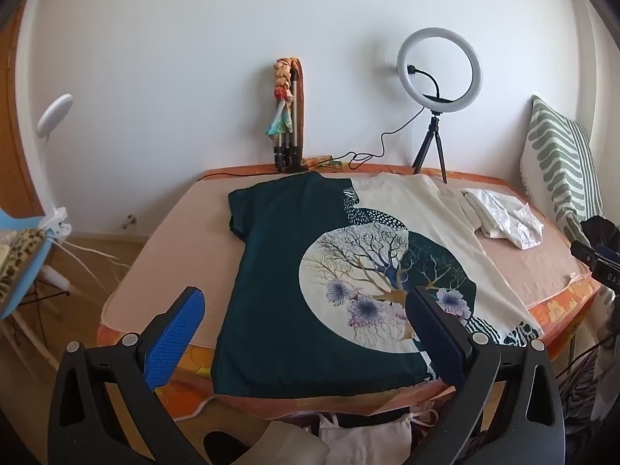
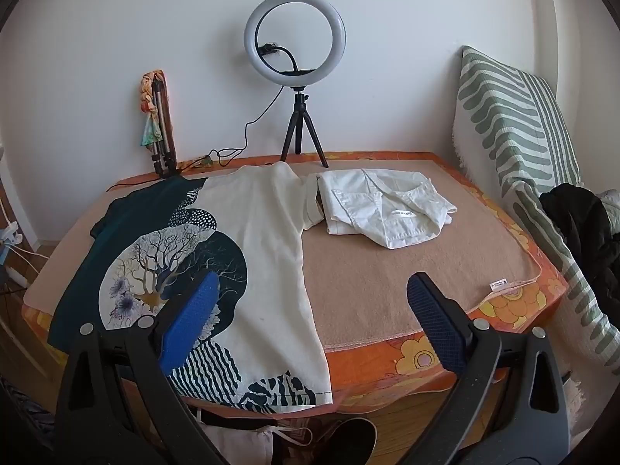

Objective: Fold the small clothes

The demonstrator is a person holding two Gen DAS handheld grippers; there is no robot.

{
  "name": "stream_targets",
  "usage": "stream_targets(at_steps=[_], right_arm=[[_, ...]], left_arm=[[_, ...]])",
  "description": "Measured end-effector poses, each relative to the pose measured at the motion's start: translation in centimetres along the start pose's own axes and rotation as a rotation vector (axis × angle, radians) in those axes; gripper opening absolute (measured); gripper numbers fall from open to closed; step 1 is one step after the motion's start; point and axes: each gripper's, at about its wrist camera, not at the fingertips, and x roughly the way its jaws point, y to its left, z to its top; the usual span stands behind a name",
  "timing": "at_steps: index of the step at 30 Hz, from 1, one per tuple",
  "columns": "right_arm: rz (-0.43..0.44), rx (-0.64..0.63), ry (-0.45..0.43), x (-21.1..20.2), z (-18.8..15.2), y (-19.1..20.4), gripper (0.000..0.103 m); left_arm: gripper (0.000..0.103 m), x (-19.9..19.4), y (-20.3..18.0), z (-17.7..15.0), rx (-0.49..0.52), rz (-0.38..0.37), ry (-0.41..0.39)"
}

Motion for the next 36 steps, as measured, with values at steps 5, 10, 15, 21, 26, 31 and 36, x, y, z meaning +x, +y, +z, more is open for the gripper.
stream_targets(at_steps=[5,10,15,21,26,31,36], right_arm=[[0.0,0.003,0.007,0.1,0.0,0.0,0.099],[0.005,0.004,0.005,0.0,0.1,0.0,0.099],[0.005,0.006,0.004,0.0,0.1,0.1,0.099],[0.006,0.006,0.004,-0.1,0.3,0.1,0.099],[0.012,0.012,0.008,-0.3,0.4,0.0,0.099],[0.018,0.017,0.011,0.0,0.3,-0.1,0.099],[0.018,0.017,0.01,-0.1,0.4,-0.1,0.099]], left_arm=[[0.103,0.7,0.3,0.8,0.003,-0.016,0.016],[0.103,0.0,0.4,0.6,-0.01,-0.003,-0.004],[0.103,-0.1,0.1,0.6,-0.009,0.0,-0.011],[0.103,-0.4,0.1,0.7,-0.011,0.002,-0.016],[0.103,-0.5,0.1,0.6,-0.011,0.002,-0.018],[0.103,-0.5,0.1,0.6,-0.01,0.004,-0.02],[0.103,-0.6,0.1,0.8,-0.008,0.004,-0.021]])
